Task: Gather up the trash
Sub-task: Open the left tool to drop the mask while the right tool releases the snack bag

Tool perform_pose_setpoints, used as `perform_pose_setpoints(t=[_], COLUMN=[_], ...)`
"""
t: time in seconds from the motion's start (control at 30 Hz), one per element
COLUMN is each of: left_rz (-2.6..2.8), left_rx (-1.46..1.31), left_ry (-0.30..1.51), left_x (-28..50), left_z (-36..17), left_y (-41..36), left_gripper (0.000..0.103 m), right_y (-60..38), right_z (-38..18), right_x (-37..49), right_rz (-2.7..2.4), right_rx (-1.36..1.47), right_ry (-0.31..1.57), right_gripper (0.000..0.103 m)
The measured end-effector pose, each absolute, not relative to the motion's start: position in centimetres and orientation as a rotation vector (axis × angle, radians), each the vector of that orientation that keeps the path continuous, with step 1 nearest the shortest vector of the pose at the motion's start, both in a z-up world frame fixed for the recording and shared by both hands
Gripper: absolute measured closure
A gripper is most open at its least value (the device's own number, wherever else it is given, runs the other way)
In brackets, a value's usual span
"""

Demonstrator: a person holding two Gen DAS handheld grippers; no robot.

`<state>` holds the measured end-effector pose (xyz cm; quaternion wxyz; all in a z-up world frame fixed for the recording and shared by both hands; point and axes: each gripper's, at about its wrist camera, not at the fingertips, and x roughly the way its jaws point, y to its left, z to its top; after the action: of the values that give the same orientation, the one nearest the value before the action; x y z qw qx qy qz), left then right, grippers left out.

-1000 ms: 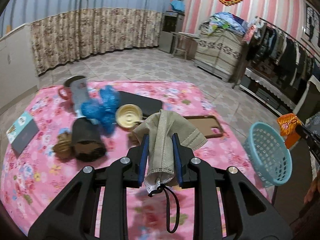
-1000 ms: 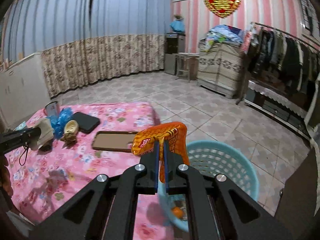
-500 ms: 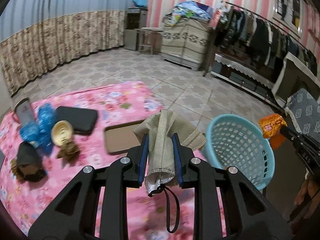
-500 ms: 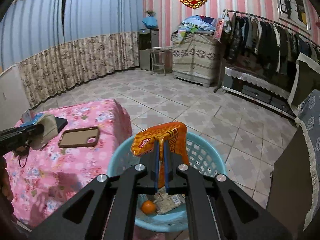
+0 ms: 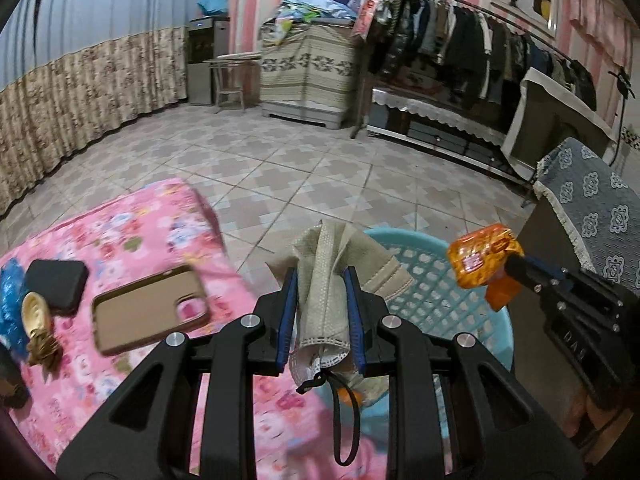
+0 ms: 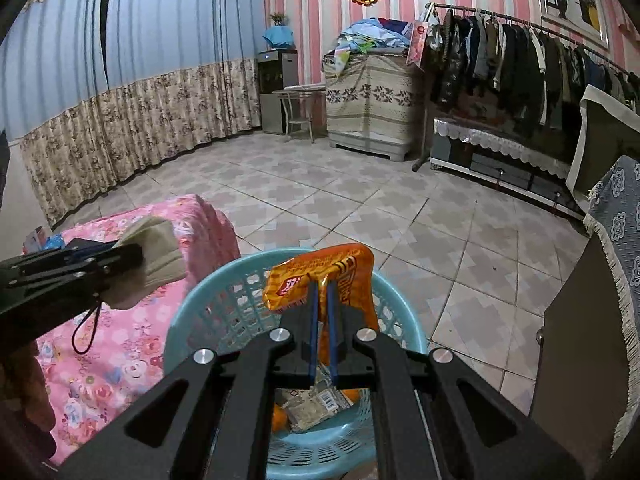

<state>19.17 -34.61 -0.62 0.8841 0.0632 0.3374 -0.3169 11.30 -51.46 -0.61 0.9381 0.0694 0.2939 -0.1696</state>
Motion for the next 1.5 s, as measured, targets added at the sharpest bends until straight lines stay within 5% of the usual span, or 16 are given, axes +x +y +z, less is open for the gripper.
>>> perform_pose_setpoints(t=[0.5,0.97,1.17,1.2,1.3,1.5], left_rz=[-0.681,-0.541,-0.494,-0.485,-0.467,-0.43], left_rx=[0.192,0.184,0.154,0.155,0.164,0.161], left_ry=[0.725,0.648,0.628,0.62,0.599,0.57], left_x=[19.4,20.6,21.2,21.2,20.9,20.3], left_z=[-2.9,-0.2,0.6,0.8,1.0,1.5], left_y=[-39.7,-35.6,-32.8,-32.4,-31.6,-29.6], left_gripper=[0.074,0.019,0.012,0.011,0.008,0.006], right_y=[-53.7,-53.0,-52.0,-52.0,-51.6,-51.4], right_z=[-2.4,-3.3,-3.9,-4.0,-4.2,-4.3], right_x=[11.0,12.6,14.0,14.1,14.2,14.3], right_rz=[-0.375,-0.343,-0.338,-0.339,-0.343,-0.361], right_rx=[0.214,0.223,0.212,0.211,0.211,0.198], right_ry=[0.629,0.632,0.665,0.668,0.669,0.667], right_gripper=[0.099,0.095,0.095,0.092,0.059,0.035])
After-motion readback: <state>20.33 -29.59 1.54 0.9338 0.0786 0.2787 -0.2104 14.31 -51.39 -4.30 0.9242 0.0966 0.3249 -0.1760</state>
